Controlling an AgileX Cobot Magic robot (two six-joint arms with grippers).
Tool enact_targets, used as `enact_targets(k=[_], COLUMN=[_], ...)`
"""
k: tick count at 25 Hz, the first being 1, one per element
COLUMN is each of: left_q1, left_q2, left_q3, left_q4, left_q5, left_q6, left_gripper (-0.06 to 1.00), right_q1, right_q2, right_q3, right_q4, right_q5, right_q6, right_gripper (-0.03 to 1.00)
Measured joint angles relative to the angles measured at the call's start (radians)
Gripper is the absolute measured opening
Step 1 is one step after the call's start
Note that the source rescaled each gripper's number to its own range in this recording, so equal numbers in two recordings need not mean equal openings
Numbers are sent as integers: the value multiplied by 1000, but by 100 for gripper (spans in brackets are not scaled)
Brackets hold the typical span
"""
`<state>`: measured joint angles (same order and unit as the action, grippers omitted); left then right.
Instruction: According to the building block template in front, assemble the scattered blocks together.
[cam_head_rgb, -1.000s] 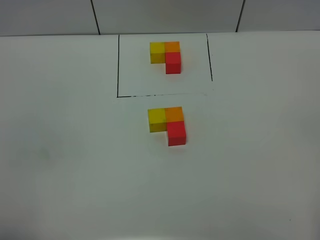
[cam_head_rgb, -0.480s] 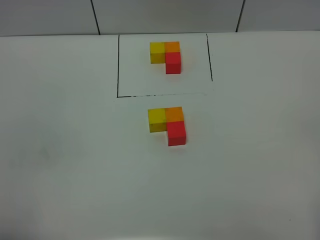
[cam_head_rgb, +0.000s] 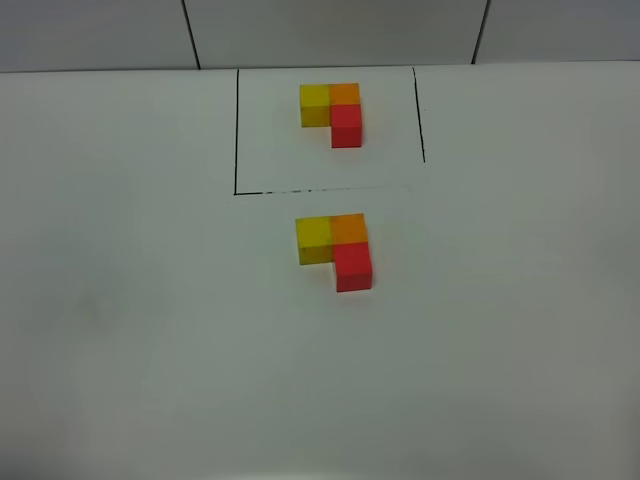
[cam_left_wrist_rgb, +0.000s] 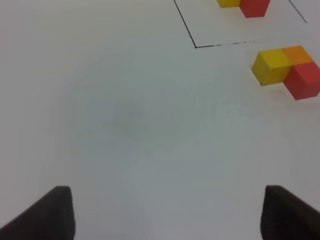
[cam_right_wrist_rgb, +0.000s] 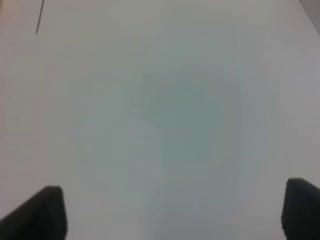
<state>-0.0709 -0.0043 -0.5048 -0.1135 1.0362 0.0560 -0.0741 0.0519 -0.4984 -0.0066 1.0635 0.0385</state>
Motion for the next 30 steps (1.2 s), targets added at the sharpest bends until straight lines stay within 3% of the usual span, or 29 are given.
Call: enact_targets(k=[8, 30], left_q1=[0, 0], left_q2=[0, 0], left_q3=[0, 0], left_q4=[0, 0], left_q5=[0, 0], left_q6=[0, 0], left_gripper=[73, 73], right_q1=[47, 47], right_q2=[0, 0], right_q3=[0, 0], right_q4=[0, 0], right_q5=[0, 0], right_q6=[-1, -2], right_gripper=[75, 75])
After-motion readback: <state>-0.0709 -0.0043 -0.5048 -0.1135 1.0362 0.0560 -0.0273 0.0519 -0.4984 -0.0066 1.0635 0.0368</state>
